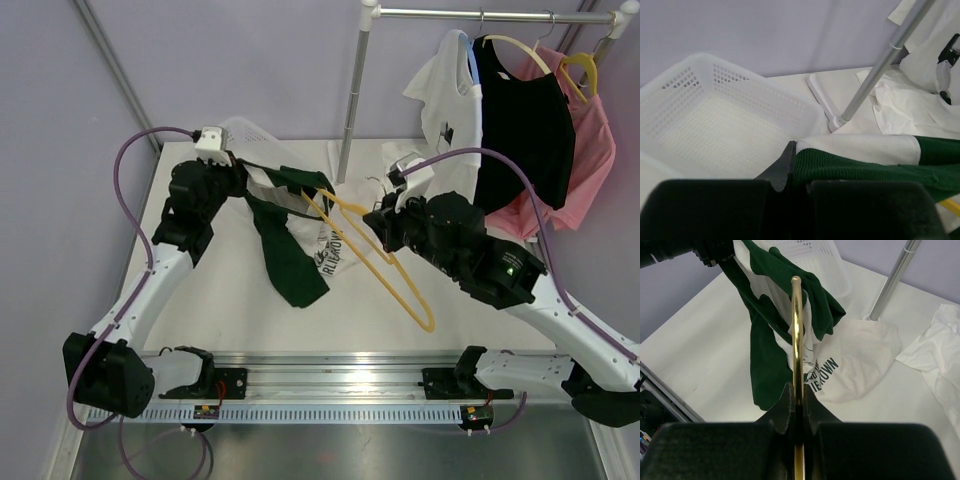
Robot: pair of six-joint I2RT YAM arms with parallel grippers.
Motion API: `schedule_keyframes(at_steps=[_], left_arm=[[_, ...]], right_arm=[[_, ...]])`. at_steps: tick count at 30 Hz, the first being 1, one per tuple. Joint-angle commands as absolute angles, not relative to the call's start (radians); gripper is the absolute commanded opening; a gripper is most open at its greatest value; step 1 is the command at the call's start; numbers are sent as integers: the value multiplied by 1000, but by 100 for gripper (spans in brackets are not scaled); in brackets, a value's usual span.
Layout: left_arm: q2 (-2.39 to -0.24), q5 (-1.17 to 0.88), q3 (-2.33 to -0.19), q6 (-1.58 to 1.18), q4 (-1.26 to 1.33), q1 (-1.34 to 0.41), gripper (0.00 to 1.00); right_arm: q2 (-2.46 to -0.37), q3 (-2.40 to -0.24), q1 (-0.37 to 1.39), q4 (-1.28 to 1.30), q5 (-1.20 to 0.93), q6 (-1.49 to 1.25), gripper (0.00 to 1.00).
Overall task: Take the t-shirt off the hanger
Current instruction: Remove the tshirt from the hanger
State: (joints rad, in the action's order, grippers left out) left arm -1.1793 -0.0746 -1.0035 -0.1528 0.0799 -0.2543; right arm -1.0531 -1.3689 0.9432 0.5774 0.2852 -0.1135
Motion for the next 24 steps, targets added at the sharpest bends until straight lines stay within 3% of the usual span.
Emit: schedule_keyframes(at_steps=[1, 9, 18, 24], left_arm=[[-1227, -97, -1080, -219, 54, -244, 0], [-1316, -124, -1166, -176, -52, -276, 0], [-1394, -9, -1236, -118, -141, -348, 0], [-1362, 100, -1201, -94, -77, -359, 0]], right_arm=[[-967, -1359, 940, 526, 287, -89, 0], [-766, -1238, 940, 339, 509, -137, 0], [-646, -1151, 940, 221, 526, -143, 0], [-788, -1310, 940, 526, 303, -187, 0]])
